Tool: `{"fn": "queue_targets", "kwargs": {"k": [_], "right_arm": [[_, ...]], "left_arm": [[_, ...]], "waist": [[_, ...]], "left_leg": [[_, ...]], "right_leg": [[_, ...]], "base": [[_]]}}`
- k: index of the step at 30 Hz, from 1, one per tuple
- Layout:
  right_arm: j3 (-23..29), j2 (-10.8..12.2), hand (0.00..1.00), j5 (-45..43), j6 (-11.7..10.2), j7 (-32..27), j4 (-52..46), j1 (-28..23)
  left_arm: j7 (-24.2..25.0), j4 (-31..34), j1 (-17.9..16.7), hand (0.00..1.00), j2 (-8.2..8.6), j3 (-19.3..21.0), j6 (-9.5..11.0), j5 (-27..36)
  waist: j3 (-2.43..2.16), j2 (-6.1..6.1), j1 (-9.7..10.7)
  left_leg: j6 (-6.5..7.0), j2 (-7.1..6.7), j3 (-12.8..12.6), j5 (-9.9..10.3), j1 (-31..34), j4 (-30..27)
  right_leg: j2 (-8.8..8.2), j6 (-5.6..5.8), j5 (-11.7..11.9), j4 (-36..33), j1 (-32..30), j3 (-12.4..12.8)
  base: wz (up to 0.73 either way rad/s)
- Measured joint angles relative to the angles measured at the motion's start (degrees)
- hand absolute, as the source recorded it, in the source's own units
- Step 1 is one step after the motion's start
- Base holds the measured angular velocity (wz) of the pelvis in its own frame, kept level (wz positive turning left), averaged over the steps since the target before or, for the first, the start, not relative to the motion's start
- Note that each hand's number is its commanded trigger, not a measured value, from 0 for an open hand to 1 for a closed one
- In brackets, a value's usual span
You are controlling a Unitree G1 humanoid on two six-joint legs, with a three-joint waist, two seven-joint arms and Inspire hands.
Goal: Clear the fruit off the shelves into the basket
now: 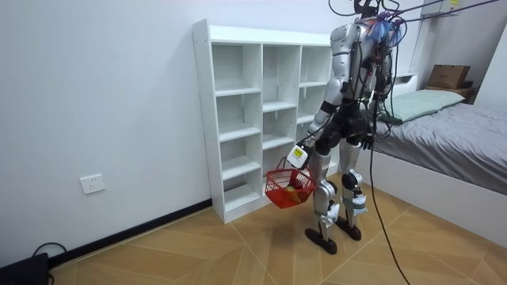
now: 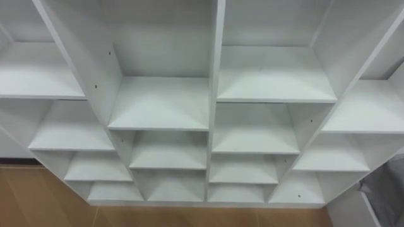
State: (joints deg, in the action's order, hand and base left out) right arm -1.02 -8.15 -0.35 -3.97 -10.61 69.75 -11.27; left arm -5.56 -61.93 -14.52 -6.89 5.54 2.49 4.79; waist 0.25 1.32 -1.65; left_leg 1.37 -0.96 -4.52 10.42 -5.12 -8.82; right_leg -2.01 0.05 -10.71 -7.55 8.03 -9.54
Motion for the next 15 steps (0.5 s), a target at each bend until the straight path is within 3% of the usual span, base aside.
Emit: {"fn": "queue_targets", "kwargs": {"k": [4, 15], "right_arm": [[-0.01, 0.0, 0.0, 0.01, 0.95, 0.88, -0.08, 0.96], [-0.34, -0.11, 0.0, -0.02, 1.08, 4.64, -0.37, 2.76]], "left_arm": [[-0.12, 0.02, 0.0, 1.0, 0.48, -0.06, -0.82, -0.58], [-0.31, 0.61, 0.69, 1.0, 1.06, -0.14, -1.29, -3.24]], "waist": [[0.04, -0.57, -0.1], [-0.02, -0.47, -0.14]], "left_leg": [[-0.02, 0.08, -0.03, 0.02, -0.39, 0.03], [-0.04, 0.08, -0.02, 0.02, -0.2, 0.0]], "right_leg": [[0.03, -0.04, -0.05, -0.1, 0.1, 0.15], [0.06, -0.06, -0.06, -0.06, -0.09, 0.09]], "base": [[0.0], [0.0]]}}
